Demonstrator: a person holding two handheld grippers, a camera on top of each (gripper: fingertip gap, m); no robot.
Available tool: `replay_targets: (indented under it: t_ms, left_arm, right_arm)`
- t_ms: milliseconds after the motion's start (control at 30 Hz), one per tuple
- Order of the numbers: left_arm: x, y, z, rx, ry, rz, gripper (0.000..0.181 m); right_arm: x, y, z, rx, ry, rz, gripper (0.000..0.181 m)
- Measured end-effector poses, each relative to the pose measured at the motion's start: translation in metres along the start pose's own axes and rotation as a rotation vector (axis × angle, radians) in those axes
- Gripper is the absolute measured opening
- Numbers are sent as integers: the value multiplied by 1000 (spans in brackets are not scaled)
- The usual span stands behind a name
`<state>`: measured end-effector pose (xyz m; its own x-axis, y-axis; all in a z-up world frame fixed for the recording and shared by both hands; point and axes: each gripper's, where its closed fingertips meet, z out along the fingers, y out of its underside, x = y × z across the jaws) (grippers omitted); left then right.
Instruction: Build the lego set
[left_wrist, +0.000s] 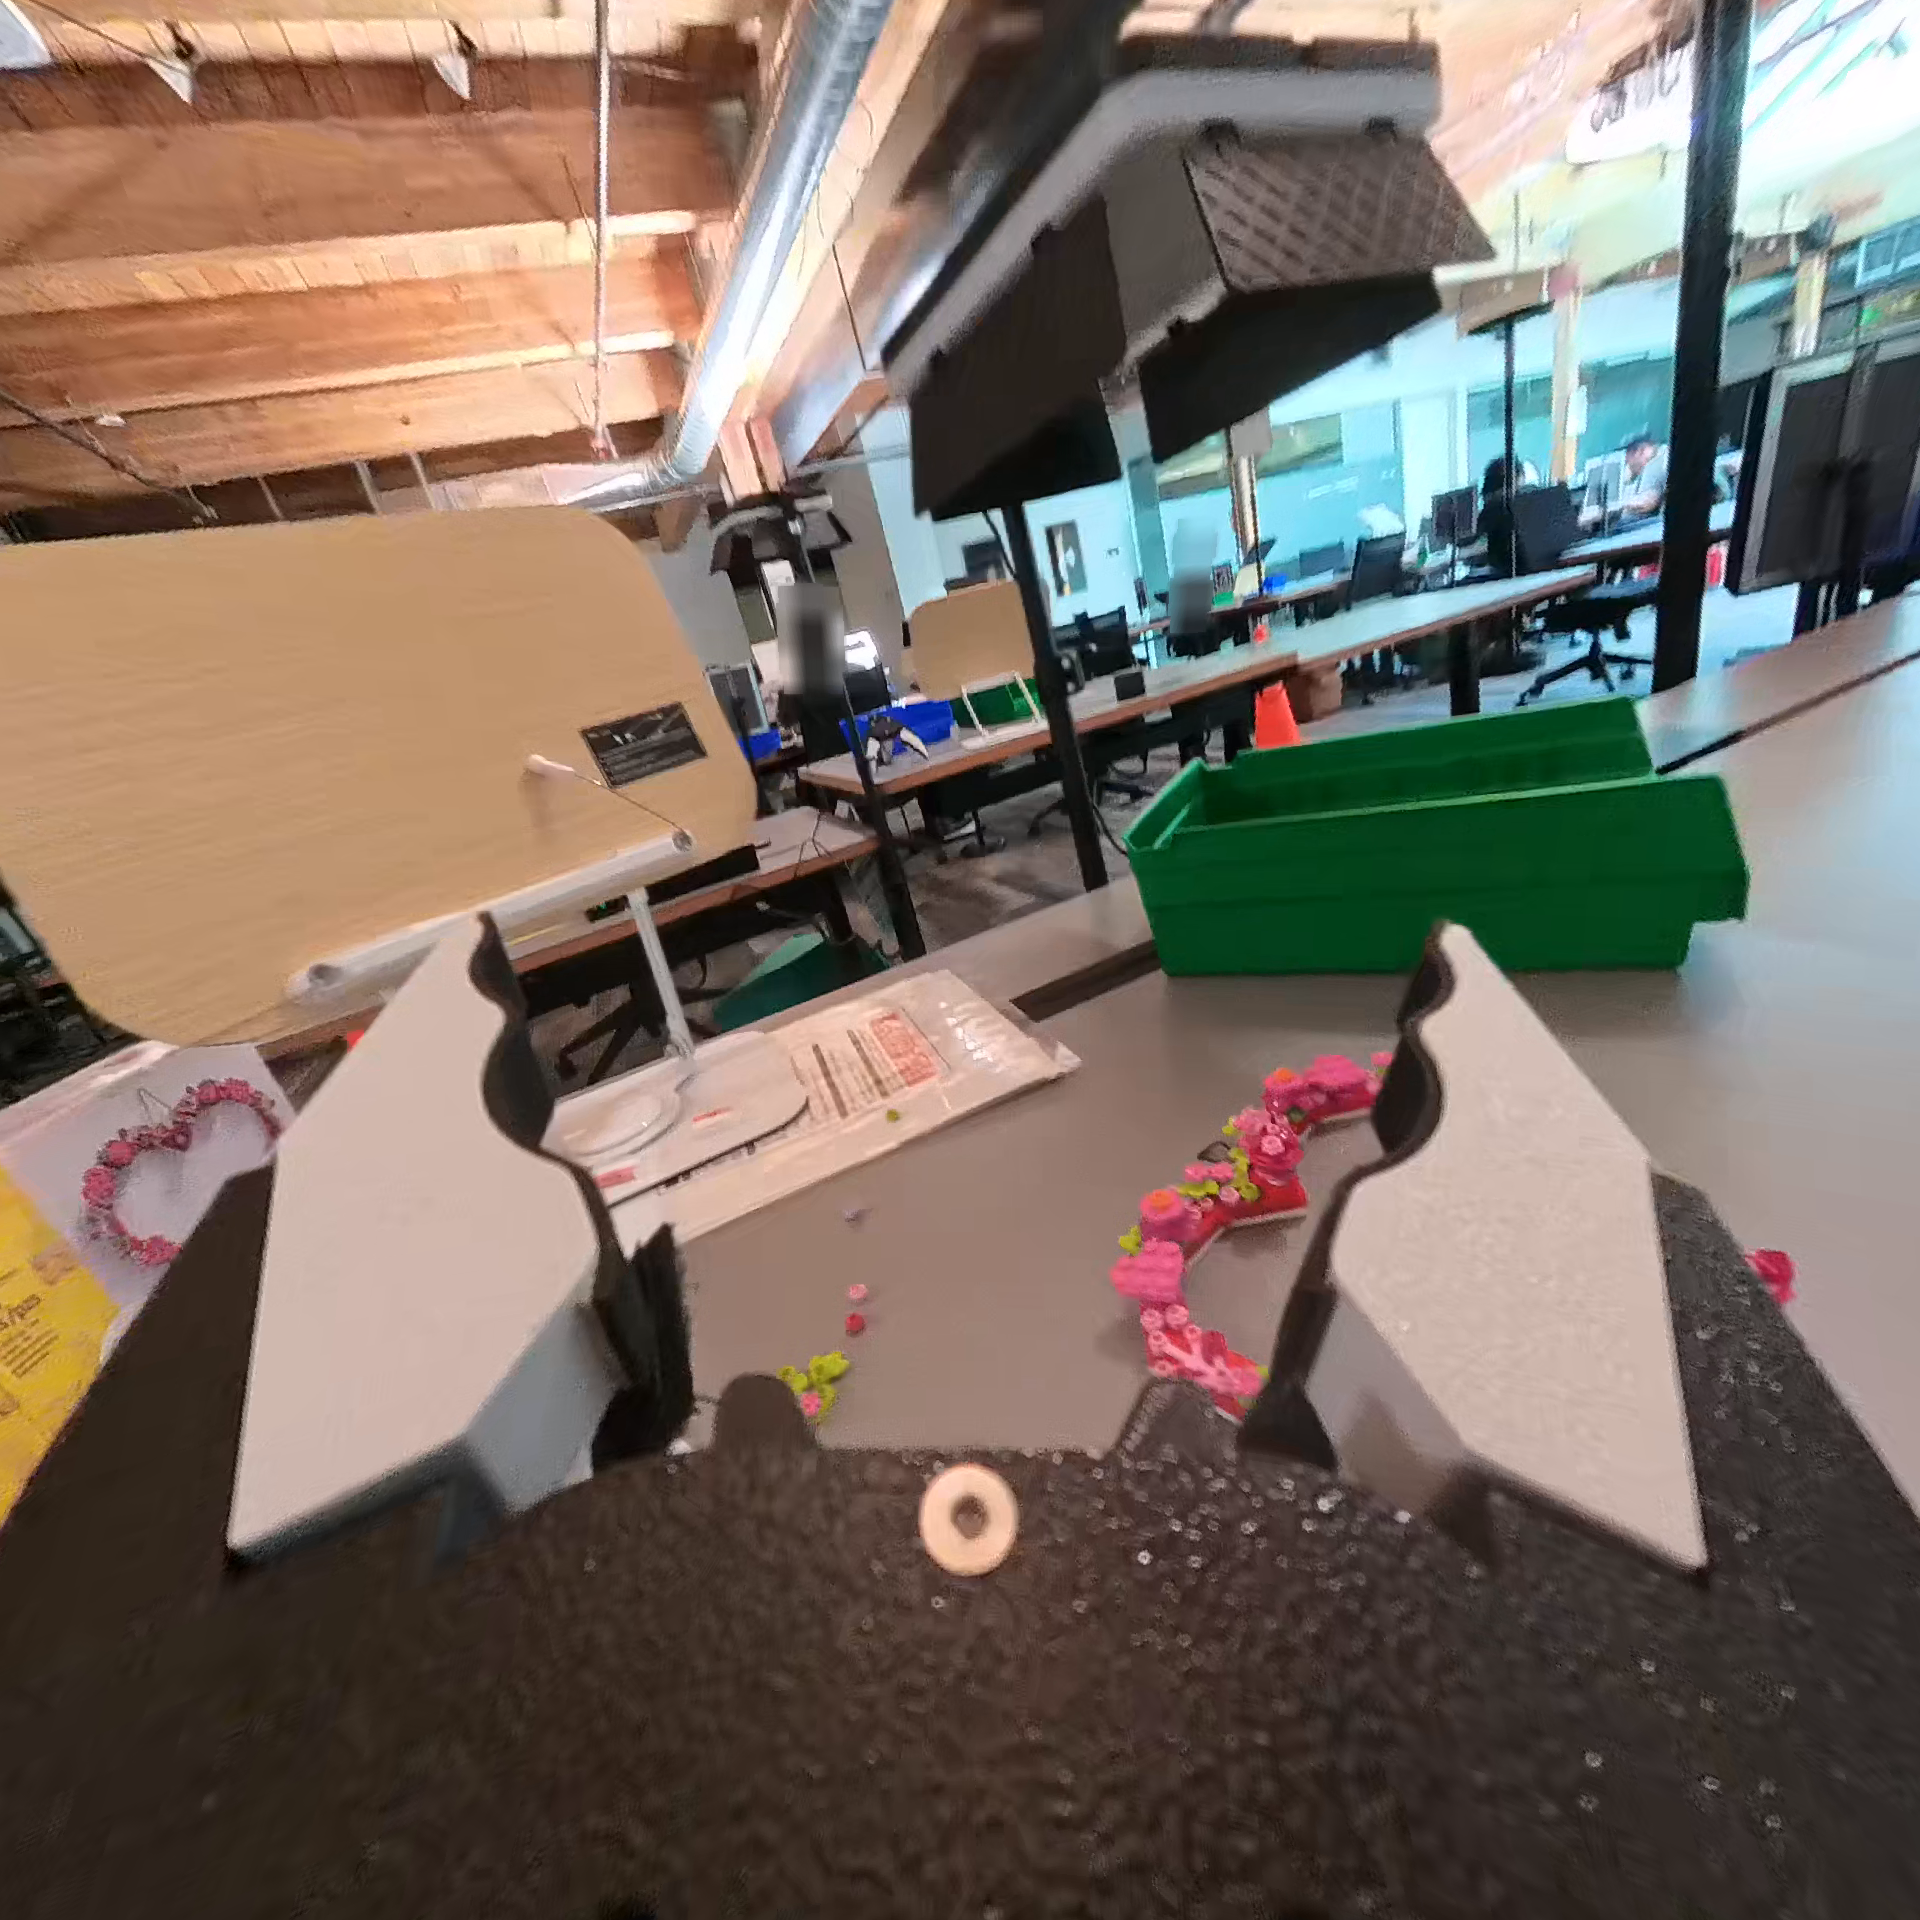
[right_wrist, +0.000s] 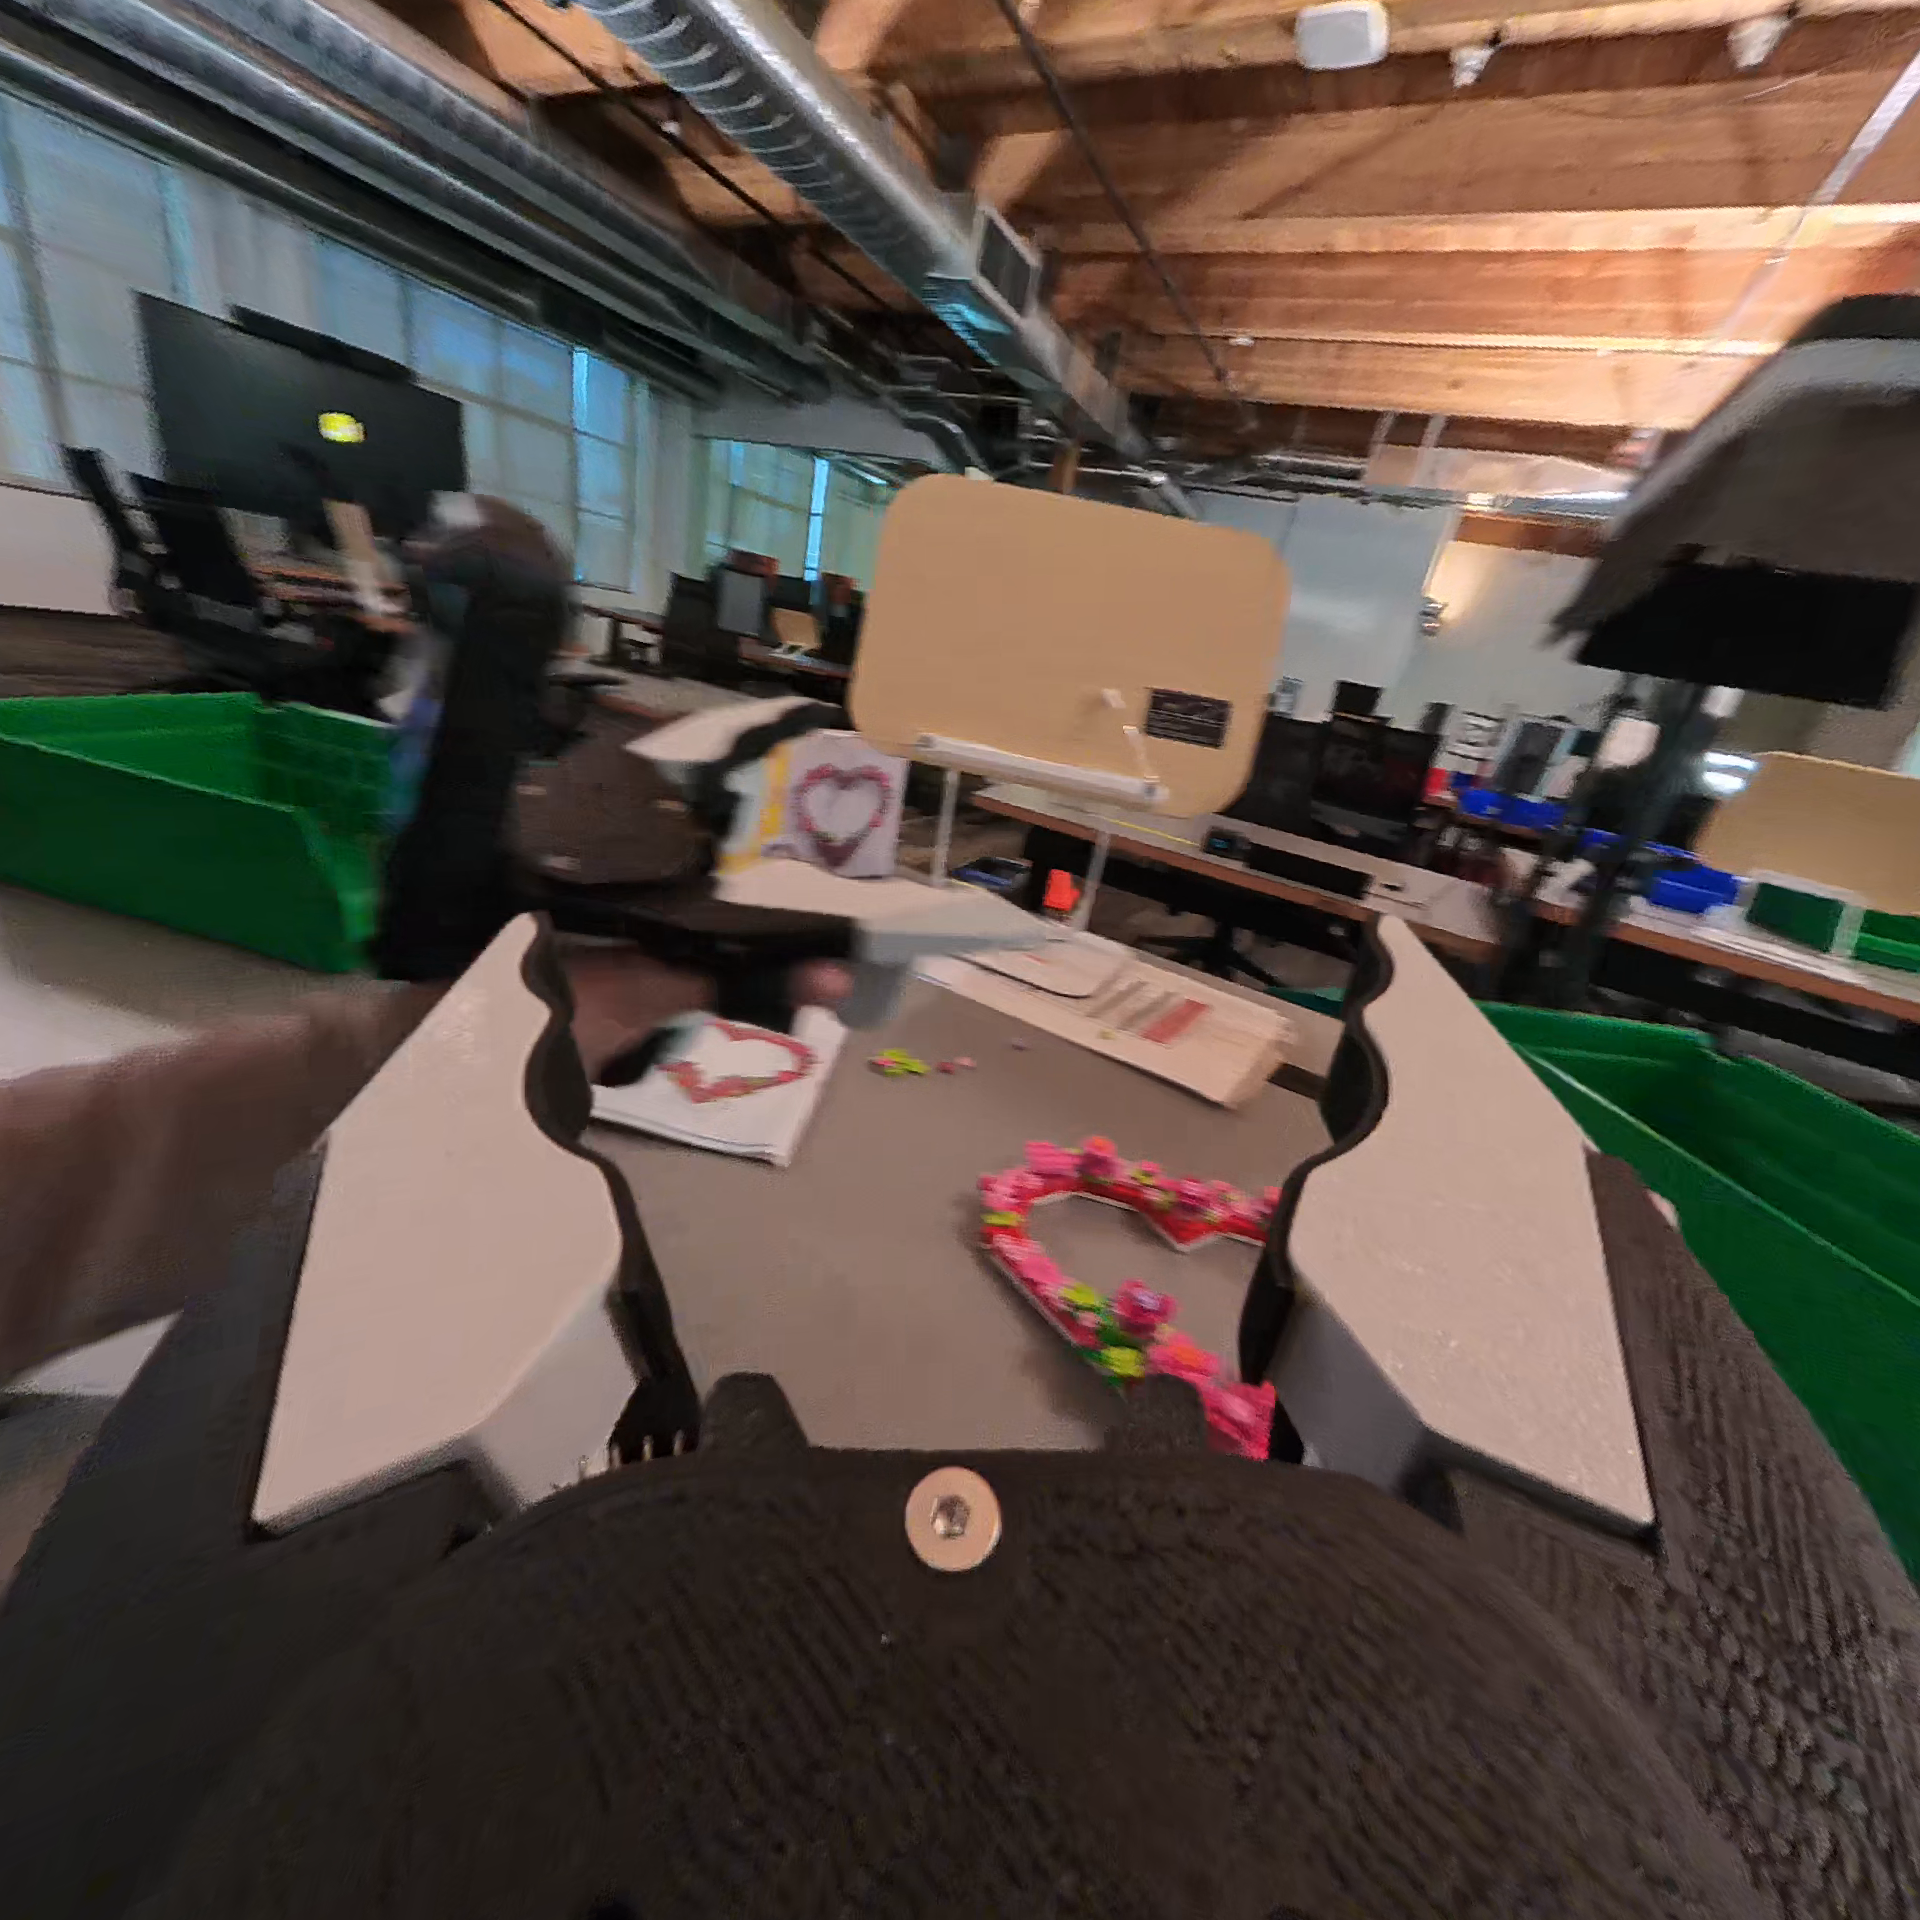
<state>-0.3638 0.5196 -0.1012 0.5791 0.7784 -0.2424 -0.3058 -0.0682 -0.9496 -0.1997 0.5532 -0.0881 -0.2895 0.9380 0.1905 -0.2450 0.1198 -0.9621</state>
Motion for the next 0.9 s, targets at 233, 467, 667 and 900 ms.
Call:
replay_targets:
  t_ms: [233,467,667,900]
  left_arm:
    - [51,12,2,-57,45,70,159]
    - [64,6,-9,-40,43,94,159]
    - [67,8,-9,-48,41,142,159]
    - [47,12,1,-47,-10,280,159]
  right_arm:
    - [-61,-2,23,-17,48,-193,160]
    - [-51,12,21,-101,147,-278,160]
    - [-47,18,18,-130,152,-214,160]
    - [-41,31,22,-204,180,-153,161]
